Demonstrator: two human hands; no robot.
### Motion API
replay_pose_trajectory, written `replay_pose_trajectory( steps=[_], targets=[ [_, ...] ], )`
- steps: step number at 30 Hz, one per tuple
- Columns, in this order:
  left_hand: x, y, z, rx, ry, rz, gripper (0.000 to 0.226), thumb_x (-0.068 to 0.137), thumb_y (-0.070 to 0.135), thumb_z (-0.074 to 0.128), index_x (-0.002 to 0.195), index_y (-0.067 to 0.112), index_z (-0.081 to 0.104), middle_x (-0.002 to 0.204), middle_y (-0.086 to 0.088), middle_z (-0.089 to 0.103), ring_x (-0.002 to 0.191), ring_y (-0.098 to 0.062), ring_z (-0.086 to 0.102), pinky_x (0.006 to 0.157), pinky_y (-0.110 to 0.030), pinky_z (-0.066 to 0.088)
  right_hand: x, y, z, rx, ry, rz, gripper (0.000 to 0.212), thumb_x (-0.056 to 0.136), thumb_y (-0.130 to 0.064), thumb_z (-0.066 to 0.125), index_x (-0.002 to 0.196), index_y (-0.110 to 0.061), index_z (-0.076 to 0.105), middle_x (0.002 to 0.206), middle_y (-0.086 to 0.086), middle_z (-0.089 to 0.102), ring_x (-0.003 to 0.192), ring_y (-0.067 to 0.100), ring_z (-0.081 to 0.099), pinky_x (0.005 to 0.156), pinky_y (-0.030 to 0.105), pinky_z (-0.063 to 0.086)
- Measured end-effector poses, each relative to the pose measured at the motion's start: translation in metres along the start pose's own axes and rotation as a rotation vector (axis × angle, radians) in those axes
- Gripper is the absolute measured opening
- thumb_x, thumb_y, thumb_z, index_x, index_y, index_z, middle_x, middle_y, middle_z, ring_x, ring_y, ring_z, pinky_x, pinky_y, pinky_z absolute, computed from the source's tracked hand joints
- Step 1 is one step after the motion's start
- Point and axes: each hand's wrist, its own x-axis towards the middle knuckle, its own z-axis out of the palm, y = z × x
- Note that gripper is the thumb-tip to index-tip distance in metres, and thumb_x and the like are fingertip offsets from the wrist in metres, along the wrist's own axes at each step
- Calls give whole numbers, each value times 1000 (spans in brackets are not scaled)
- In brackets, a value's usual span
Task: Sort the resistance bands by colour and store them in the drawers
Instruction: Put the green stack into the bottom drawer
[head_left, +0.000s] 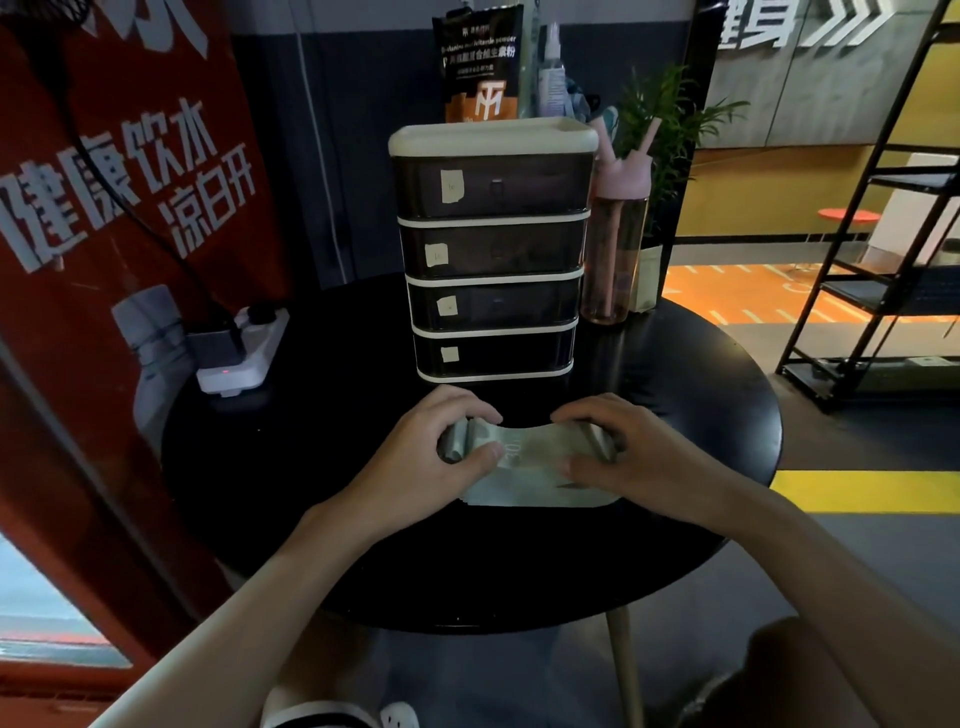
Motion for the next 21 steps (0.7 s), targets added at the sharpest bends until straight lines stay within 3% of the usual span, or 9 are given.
replay_pose_trajectory(
  steps=[8, 12, 15, 17, 19, 21],
  targets=[
    [4, -3, 1, 13, -17, -2, 8, 92, 28, 68, 98, 31, 73, 115, 19, 56, 118, -4, 54, 99, -17, 37, 10, 7, -13, 84, -26, 59, 30, 84, -42, 70, 112, -42, 61, 115, -19, 60, 108, -5, 57, 88, 18, 48],
    [9, -4, 0, -27, 1, 1, 9, 93, 26, 66, 95, 26, 74, 113, 17, 60, 116, -3, 56, 97, -12, 38, 23, 13, -15, 228, 63, 121, 23, 88, -29, 69, 111, -28, 67, 99, -11, 69, 92, -5, 63, 74, 14, 48],
    [20, -6, -3, -132, 85, 21, 19, 91, 33, 62, 90, 20, 76, 107, 11, 67, 108, -8, 63, 89, -15, 45, 40, 21, -15, 297, 145, 158, 21, 91, -23, 67, 112, -19, 66, 99, -2, 68, 73, -8, 62, 58, 8, 45],
    [34, -11, -7, -200, 189, -30, 17, 94, 22, 62, 88, 15, 76, 101, 5, 72, 100, -7, 66, 83, -16, 48, 55, 28, -14, 309, 203, 186, 24, 91, -23, 67, 114, -18, 64, 104, 1, 67, 78, -4, 63, 61, 9, 46],
    [51, -22, -11, -188, 300, -115, 12, 95, 13, 63, 90, 14, 74, 95, 4, 73, 93, -3, 66, 82, -15, 48, 71, 36, -12, 321, 244, 215, 35, 89, -24, 69, 122, -16, 60, 112, 3, 65, 93, 7, 65, 74, 16, 51],
    [70, -42, -14, -153, 400, -199, 7, 91, 14, 68, 97, 17, 70, 97, 3, 69, 91, -3, 63, 81, -16, 46, 86, 41, -10, 342, 249, 245, 48, 88, -26, 70, 132, -16, 53, 117, 1, 62, 100, 10, 64, 82, 23, 54]
  ],
)
